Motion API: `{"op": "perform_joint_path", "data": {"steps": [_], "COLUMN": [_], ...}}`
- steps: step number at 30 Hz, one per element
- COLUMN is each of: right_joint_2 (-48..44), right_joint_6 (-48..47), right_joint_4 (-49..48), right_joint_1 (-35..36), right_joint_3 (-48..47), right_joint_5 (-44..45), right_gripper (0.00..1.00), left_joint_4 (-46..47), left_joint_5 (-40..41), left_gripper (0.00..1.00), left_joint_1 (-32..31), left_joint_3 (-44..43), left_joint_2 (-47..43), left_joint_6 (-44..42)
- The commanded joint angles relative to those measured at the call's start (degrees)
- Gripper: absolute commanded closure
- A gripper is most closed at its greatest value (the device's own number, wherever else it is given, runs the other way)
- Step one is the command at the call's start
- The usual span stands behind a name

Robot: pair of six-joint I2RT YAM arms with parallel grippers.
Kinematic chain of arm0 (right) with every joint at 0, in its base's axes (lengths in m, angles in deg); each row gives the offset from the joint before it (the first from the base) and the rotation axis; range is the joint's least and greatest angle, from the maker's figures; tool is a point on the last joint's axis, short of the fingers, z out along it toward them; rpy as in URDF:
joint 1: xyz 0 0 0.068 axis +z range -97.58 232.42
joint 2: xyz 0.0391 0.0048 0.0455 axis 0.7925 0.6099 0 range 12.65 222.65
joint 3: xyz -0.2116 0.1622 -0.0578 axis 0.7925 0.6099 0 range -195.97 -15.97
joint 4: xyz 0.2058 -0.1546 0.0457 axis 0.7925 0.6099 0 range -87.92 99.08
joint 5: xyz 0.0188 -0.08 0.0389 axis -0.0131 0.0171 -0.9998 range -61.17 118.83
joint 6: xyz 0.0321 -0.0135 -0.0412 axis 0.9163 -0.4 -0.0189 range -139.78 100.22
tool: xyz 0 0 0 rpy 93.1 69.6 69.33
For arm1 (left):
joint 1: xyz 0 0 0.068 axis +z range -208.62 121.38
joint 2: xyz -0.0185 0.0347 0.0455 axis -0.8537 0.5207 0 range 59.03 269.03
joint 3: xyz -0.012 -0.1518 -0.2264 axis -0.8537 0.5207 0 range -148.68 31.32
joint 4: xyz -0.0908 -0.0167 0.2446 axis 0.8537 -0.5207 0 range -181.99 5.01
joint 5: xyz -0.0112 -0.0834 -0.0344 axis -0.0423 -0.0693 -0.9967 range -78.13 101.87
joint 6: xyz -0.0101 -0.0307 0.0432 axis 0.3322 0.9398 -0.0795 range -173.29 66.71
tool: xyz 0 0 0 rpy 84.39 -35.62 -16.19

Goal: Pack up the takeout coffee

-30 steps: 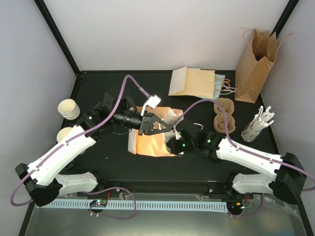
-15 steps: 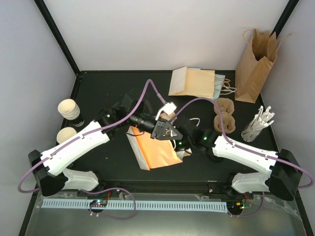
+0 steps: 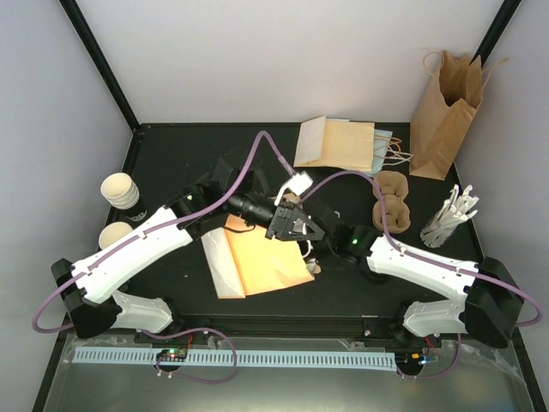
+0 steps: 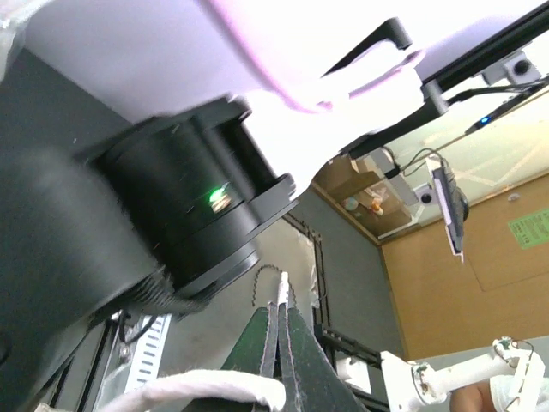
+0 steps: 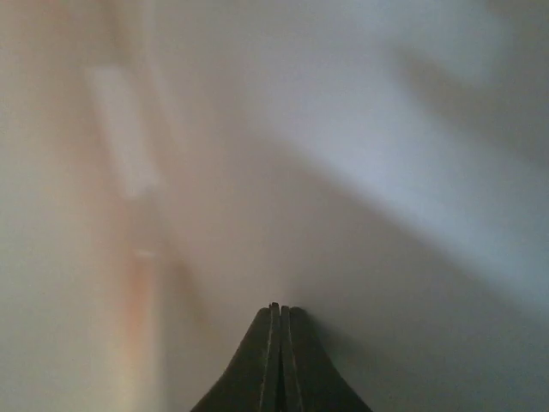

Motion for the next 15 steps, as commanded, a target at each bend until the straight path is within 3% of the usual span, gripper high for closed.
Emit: {"op": "perform_joint_path", "data": {"steps": [1, 8, 15], "right_joint_2": [0.7, -0.1, -8.1], "right_joint_6": [-0.4, 0.5, 0.3], "right_joint_4": [-2.0, -3.4, -12.0], "right_joint_1": [-0.3, -0.2, -0.2], "right_joint_3": [2.5, 4.5, 7.4], "right_joint_5": [-0.3, 0.3, -5.3], "right_gripper": [0.98, 0.99, 0.96], "left_joint_4": [2.4, 5.9, 7.5], "left_joint_5": [-1.3, -3.8, -3.6], "left_gripper": [0.98, 0.98, 0.98], "left_joint_1": [0.6, 0.5, 0.5], "left_joint_3": [-7.5, -11.4, -7.3], "left_joint_2": [1.8, 5.2, 4.7], "left_joint_6": [-1.1, 1.5, 1.8]}}
